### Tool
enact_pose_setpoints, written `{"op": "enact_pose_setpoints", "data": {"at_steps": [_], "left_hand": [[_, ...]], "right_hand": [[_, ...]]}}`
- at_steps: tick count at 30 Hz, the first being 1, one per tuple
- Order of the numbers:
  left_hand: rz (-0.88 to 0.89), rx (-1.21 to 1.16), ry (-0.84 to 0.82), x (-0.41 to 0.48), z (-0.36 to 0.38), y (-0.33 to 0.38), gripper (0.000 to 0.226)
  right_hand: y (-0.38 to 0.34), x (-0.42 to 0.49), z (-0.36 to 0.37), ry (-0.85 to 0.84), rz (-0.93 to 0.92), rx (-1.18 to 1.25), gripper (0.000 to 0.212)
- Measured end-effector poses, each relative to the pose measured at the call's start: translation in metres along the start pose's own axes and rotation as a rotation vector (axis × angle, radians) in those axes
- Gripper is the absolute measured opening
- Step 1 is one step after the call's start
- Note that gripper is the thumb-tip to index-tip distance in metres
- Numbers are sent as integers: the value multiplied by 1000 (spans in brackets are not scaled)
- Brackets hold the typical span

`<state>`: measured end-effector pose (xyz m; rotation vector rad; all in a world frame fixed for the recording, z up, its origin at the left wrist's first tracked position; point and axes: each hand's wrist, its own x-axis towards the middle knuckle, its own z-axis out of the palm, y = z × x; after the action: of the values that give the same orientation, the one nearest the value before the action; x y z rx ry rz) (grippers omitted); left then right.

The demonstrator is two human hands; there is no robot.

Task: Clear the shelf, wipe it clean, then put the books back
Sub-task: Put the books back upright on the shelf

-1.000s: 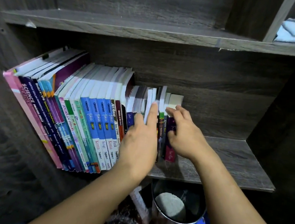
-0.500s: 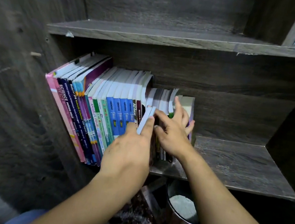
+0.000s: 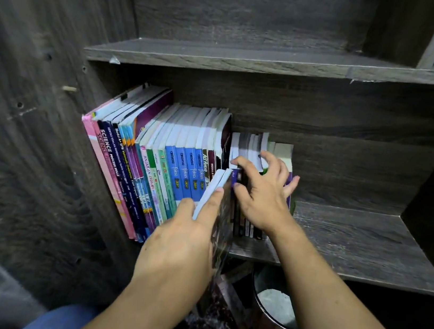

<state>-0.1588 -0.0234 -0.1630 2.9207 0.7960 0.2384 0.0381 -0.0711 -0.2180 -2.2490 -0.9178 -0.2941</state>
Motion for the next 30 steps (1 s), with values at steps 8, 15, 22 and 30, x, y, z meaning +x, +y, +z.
{"op": "enact_pose_setpoints", "data": {"at_steps": [8, 15, 22, 30], "left_hand": [[20, -11, 31, 1, -1, 8, 78], [-1, -54, 43, 13, -6, 22, 78], [-4, 10, 181, 50, -6, 40, 79], [132, 45, 275, 86, 38, 32, 68]], "right_hand": [[1, 8, 9, 160, 126, -55, 54], [15, 10, -1, 249, 138, -70, 47], [26, 4, -16, 159, 95, -56, 51], [30, 0, -35, -41, 77, -19, 61]]}}
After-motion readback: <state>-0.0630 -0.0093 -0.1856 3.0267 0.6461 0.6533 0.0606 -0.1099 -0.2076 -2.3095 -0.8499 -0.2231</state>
